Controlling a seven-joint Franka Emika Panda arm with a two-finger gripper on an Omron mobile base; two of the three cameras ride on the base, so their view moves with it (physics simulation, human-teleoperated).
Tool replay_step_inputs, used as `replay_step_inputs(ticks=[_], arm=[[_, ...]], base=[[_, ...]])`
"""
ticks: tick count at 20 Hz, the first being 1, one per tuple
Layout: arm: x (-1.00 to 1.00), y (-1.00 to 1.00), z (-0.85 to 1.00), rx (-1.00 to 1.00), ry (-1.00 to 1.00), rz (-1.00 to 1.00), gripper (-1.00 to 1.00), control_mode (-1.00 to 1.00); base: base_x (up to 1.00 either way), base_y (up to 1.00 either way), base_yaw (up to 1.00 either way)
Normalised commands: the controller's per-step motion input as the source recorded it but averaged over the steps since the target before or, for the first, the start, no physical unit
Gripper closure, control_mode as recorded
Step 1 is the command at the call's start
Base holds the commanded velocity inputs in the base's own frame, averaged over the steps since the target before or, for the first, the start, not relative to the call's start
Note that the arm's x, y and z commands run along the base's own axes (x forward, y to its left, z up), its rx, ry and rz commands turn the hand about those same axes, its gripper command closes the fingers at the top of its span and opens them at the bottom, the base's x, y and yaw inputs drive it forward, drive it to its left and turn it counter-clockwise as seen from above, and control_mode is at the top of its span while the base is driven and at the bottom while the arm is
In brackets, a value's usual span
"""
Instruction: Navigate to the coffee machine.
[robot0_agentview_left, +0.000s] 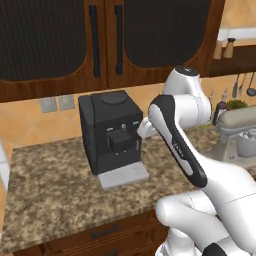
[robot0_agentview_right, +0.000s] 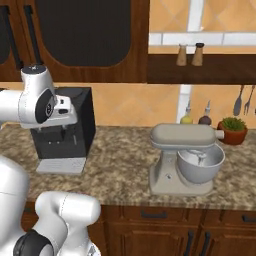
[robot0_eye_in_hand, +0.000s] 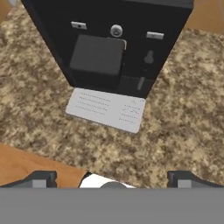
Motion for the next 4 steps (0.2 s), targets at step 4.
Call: replay_step_inputs(ticks=[4], arm=[[0.87,0.76,-1.00,0.00,-0.10,-0.07,-1.00,-1.00]], base=[[0.00,0.00,0.00]])
